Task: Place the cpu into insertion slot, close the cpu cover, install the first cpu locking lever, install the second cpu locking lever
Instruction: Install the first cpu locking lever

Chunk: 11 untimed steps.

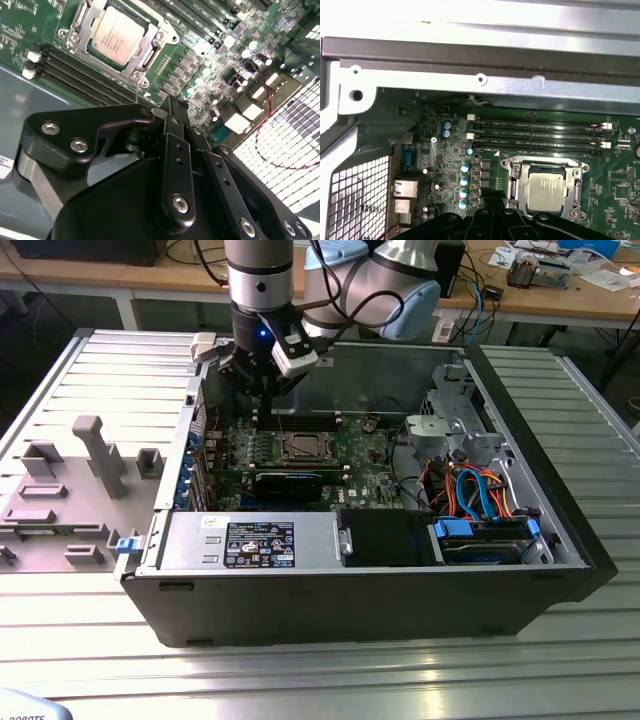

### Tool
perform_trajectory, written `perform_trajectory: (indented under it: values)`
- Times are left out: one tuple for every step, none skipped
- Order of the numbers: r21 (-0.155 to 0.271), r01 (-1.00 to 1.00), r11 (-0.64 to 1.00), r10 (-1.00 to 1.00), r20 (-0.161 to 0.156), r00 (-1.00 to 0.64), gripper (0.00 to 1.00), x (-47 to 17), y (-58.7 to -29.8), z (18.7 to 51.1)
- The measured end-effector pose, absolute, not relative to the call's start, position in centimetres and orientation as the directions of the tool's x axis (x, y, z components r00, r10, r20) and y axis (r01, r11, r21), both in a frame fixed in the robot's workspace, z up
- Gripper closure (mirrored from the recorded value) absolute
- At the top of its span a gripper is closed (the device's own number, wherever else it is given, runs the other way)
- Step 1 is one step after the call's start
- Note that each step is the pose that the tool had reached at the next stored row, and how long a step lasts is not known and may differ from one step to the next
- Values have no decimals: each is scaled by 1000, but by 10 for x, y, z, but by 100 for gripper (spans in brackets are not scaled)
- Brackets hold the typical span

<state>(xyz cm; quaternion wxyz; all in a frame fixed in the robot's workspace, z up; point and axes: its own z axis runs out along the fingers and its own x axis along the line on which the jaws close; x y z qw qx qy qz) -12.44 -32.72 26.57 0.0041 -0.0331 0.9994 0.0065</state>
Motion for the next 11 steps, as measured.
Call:
perform_trajectory:
  values:
    - [13,-67,998,-67,-9,-998,89,-124,-325,266]
    - [13,-69,998,-69,-9,-998,89,-124,-323,265]
    - [13,-70,997,-70,-9,-998,89,-124,-321,265]
    - [13,-71,997,-70,-9,-997,89,-124,-321,265]
    - [13,-71,997,-71,-9,-997,89,-124,-320,265]
    - [13,-72,997,-72,-9,-997,89,-124,-318,264]
    - [13,-73,997,-73,-9,-997,89,-124,-317,264]
    - [13,-74,997,-74,-9,-997,89,-124,-315,264]
    - [13,-76,997,-76,-9,-997,89,-124,-313,264]
    - [12,-78,997,-78,-9,-997,89,-124,-311,264]
    - [13,-79,997,-79,-9,-997,89,-124,-311,264]
